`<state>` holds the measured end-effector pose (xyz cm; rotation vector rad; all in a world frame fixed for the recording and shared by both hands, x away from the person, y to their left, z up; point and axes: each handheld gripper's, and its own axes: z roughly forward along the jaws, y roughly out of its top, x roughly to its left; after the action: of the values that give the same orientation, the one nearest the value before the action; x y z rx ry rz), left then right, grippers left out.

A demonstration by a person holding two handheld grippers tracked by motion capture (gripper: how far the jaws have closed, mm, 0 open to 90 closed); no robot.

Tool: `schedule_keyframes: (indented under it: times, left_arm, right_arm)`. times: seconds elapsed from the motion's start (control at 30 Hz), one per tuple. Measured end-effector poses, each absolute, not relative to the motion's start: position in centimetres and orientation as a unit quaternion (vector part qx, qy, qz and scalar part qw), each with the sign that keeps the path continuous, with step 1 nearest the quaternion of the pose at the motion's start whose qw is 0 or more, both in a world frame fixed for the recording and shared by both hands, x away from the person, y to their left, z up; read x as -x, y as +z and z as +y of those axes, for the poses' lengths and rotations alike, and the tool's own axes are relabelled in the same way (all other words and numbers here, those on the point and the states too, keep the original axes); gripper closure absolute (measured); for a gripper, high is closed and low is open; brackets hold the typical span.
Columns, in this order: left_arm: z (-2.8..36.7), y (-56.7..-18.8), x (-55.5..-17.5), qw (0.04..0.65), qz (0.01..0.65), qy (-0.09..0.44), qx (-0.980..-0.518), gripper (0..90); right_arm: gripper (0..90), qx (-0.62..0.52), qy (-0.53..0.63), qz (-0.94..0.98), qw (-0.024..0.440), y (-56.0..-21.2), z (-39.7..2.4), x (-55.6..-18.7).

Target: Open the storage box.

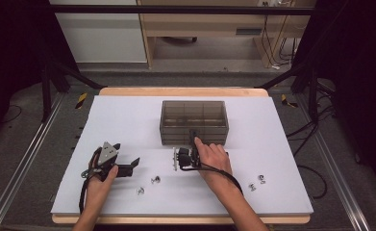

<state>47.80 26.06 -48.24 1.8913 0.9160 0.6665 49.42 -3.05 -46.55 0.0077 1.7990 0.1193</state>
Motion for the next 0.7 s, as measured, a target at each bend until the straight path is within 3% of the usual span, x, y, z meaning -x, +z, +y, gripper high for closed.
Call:
schedule_keyframes:
  times: [0.7]
  left_arm:
    - [26.0, -48.3, -47.7, 0.452, 0.365, 0.273, -0.767, 4.5]
  right_arm:
    - [81.2, -0.004, 0.054, 0.788, 0.613, -46.3, -3.0, -47.9]
